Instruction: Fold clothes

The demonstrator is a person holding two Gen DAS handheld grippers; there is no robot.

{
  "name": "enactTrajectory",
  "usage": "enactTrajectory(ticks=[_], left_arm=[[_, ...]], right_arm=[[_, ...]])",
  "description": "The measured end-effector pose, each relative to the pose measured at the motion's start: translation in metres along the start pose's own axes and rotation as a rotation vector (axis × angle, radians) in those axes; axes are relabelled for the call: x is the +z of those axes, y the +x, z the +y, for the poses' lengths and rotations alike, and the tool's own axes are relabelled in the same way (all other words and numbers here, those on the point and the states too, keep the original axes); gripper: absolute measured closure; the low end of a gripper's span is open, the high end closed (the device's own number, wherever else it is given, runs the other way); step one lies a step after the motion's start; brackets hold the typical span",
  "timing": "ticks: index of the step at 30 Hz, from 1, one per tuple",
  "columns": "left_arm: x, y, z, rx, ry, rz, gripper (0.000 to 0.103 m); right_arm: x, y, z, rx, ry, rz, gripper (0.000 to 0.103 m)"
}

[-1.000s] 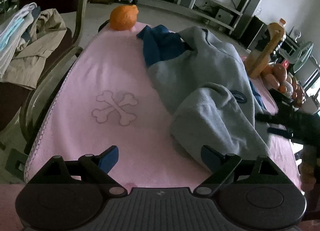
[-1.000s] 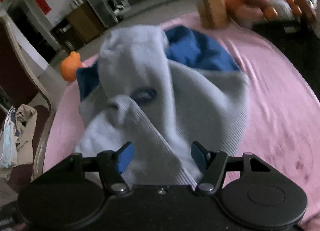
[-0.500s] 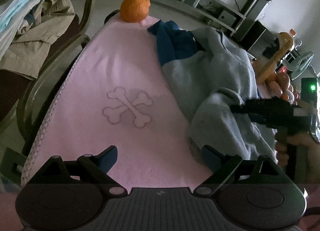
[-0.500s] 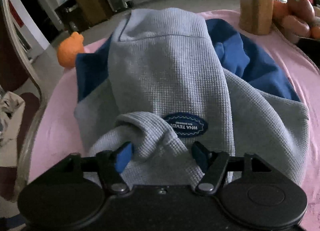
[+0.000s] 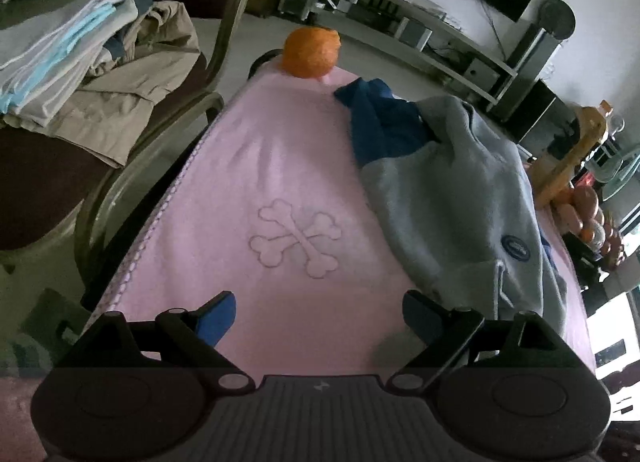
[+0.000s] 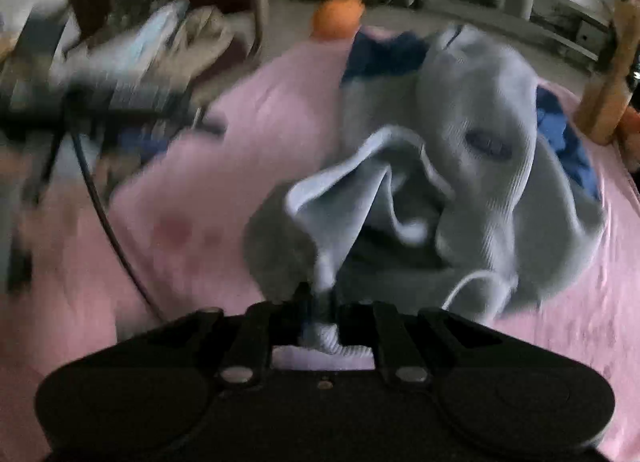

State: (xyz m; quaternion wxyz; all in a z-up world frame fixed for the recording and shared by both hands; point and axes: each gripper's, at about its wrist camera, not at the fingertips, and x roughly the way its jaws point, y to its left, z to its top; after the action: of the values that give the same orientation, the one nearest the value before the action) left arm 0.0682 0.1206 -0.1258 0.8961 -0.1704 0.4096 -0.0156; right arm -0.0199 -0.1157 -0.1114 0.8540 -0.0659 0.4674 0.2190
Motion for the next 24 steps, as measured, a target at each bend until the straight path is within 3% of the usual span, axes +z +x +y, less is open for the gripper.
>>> enactTrajectory(ticks=[4, 6, 9, 13, 16, 19, 24], left_arm=[[-0.002, 0.000, 0.001, -0.008, -0.011, -0.005, 0.013], [-0.002, 0.001, 0.002, -0.013, -0.020, -0.002, 0.013], [-0.003, 0.006, -0.003, -0.019, -0.008, 0.009, 0.013], [-0.004, 0.012, -0.011, -0.033, 0.012, 0.018, 0.013], [-0.004, 0.013, -0.016, -0.048, 0.024, 0.004, 0.013], [-0.001, 0.016, -0.027, -0.048, 0.057, 0.001, 0.013], [0.039, 0.039, -0.043, -0.050, 0.049, 0.011, 0.016]], right_arm=[[0.000, -0.032, -0.046, 0.057, 0.260, -0.116, 0.056], [0.003, -0.051, -0.079, 0.075, 0.404, -0.204, 0.048], [-0.004, -0.071, -0.139, 0.042, 0.649, -0.341, 0.045], [-0.010, -0.073, -0.211, 0.096, 0.954, -0.435, 0.045], [0.001, -0.064, -0.242, 0.108, 1.005, -0.470, 0.045], [0.016, -0.039, -0.260, 0.048, 0.970, -0.451, 0.045], [0.017, 0.021, -0.274, 0.011, 1.041, -0.339, 0.047]])
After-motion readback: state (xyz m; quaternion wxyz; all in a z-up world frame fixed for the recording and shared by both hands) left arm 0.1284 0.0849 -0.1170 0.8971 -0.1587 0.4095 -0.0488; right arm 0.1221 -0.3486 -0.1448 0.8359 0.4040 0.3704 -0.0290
